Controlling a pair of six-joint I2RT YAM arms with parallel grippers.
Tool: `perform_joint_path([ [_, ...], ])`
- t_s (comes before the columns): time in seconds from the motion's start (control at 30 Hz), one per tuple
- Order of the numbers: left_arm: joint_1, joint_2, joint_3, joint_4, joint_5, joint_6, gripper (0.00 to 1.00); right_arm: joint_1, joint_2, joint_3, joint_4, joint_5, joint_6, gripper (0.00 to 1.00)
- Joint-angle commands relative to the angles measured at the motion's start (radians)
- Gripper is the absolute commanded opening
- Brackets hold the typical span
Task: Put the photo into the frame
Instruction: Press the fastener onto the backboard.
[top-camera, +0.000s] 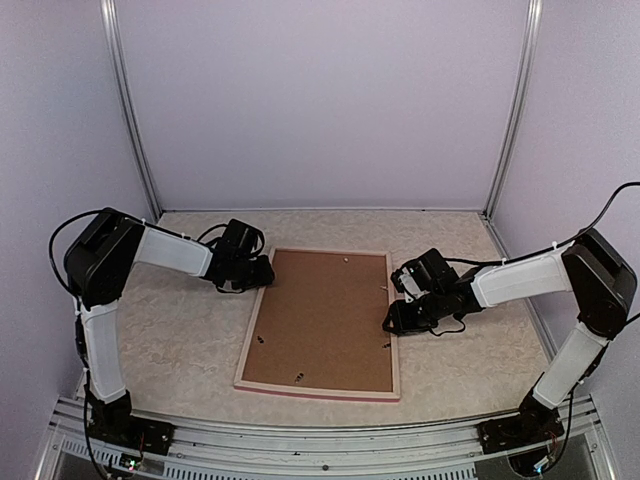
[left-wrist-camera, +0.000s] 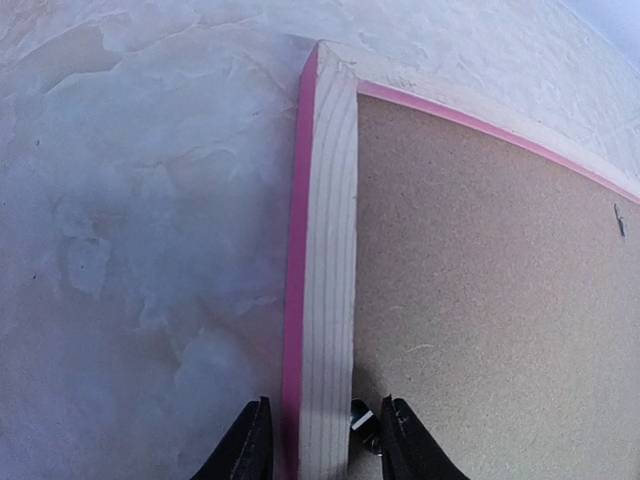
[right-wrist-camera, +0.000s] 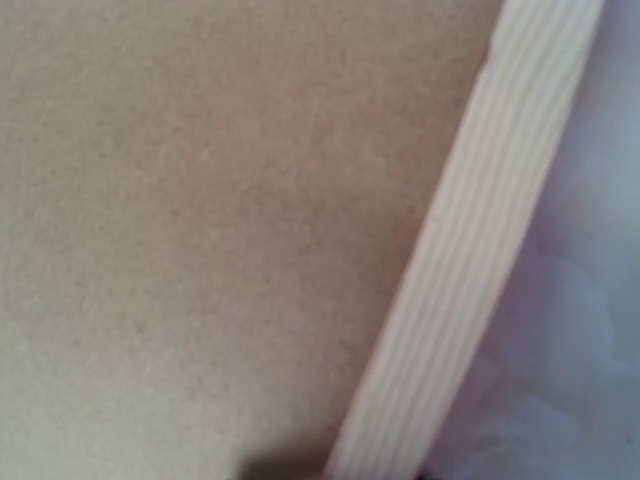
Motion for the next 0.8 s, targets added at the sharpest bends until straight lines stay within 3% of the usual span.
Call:
perform_joint_path([
  [0.0, 0.016, 0.027, -0.038, -0.023, -0.017, -0.019, 0.32, -0.005, 0.014, -0.017, 0.018, -0.019, -0.004, 0.37],
  [0.47, 0.017, -0.013, -0.122, 0.105, -0.006, -0.092, 0.16, -0.006, 0.01, -0.035, 0.032, -0.026, 0.005, 0.37],
  [0.63, 0.015, -0.004, -0.091, 0.112, 0.019, -0.122, 0.37, -0.006, 0.005, -0.039, 0.034, -0.026, 0.005, 0.37],
  [0.77, 0.008, 0.022, -0.052, 0.084, 0.004, -0.114, 0.48, -0.006, 0.004, -0.04, 0.033, -0.025, 0.002, 0.37],
])
